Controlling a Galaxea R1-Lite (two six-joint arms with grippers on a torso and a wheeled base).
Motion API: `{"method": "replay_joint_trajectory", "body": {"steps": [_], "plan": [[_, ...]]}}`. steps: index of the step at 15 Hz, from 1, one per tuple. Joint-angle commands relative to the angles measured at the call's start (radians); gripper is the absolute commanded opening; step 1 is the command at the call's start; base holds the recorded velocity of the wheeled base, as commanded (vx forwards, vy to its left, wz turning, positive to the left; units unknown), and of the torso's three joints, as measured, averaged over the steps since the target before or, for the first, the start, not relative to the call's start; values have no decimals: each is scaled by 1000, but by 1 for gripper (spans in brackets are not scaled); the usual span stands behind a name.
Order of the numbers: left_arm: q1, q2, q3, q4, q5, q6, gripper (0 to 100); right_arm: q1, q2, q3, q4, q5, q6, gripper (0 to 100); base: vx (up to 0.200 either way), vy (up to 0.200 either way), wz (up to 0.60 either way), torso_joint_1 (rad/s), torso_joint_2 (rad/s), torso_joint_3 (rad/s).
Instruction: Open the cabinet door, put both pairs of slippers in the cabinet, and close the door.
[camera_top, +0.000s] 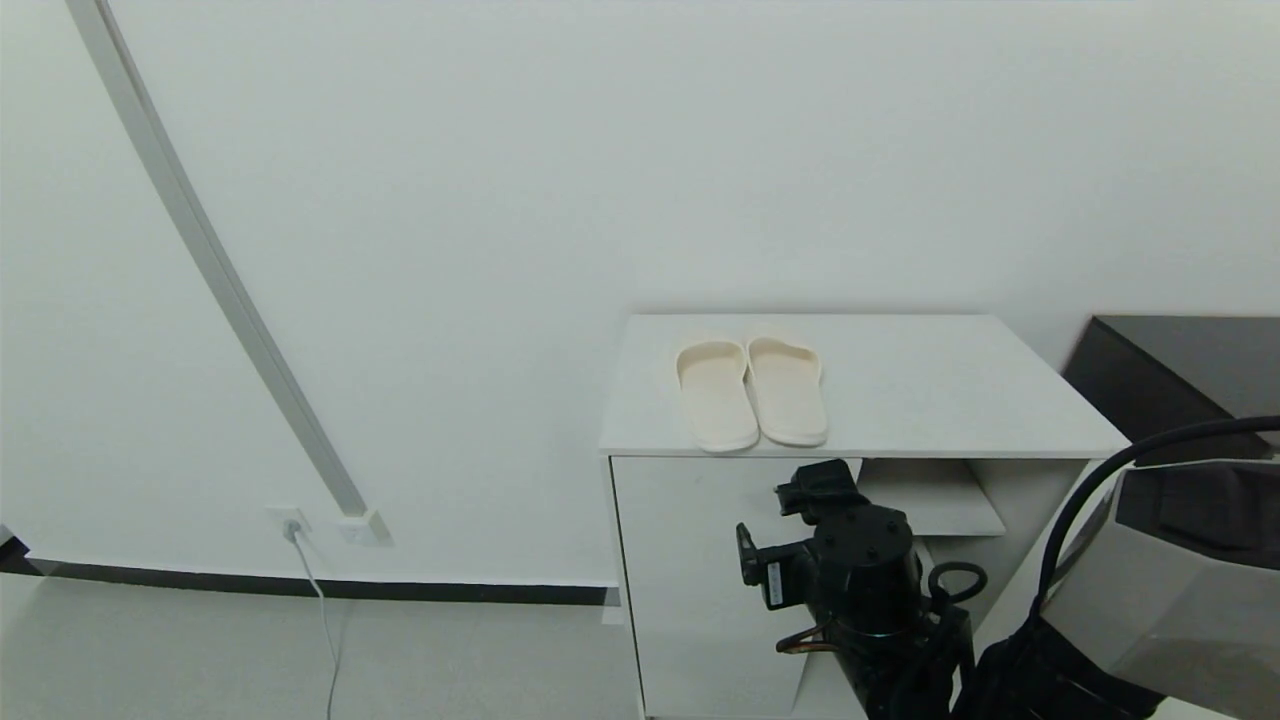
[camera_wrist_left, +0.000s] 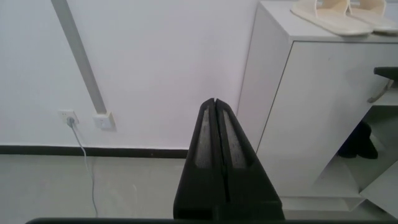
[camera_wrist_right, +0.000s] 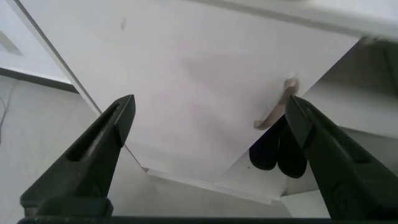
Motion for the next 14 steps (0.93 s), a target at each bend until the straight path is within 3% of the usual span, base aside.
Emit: {"method": "replay_joint_trajectory", "body": {"steps": [1, 6, 9, 14], "plan": [[0, 1, 0, 0, 0, 0, 0, 0, 2, -1, 0, 0, 0, 100, 0, 0, 0, 217, -496, -281], [0, 1, 0, -1, 2, -2, 0, -21, 3, -15, -46, 4, -20, 100, 0, 0, 0, 182, -397, -219], [0, 1, 0, 0, 0, 0, 0, -27, -9, -64, -63, 54, -63, 100, 0, 0, 0, 17, -28, -17], [0, 1, 0, -1, -1, 11, 0, -55, -66, -351, 325, 55, 39, 100, 0, 0, 0, 0, 0, 0]]}}
